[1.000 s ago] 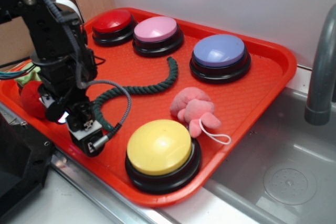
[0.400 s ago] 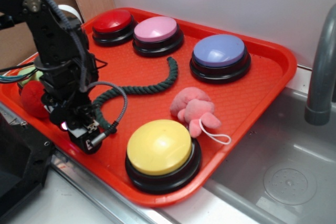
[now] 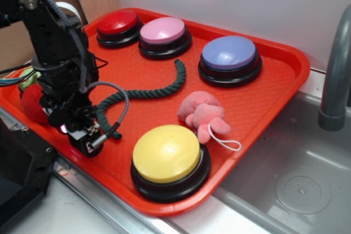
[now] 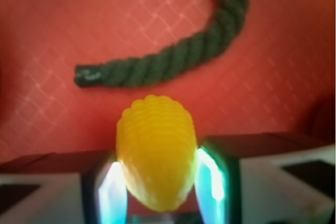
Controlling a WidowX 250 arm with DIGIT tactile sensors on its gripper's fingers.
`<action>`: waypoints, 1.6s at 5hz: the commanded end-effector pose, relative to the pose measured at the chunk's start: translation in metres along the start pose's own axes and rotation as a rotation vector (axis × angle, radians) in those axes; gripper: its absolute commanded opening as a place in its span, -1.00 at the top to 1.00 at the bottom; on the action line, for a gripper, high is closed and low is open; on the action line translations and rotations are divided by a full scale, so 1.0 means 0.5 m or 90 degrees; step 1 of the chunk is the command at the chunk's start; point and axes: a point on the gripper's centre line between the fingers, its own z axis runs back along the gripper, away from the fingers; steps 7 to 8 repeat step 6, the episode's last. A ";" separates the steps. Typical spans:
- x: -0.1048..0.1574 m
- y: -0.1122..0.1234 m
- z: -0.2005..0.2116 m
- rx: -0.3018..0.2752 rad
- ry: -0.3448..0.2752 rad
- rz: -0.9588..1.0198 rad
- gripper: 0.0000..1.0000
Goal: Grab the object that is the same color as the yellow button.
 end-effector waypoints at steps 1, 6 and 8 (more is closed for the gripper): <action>0.045 0.031 0.131 -0.034 -0.085 0.004 1.00; 0.187 0.167 0.360 0.027 -0.095 0.044 1.00; 0.187 0.167 0.360 0.027 -0.095 0.044 1.00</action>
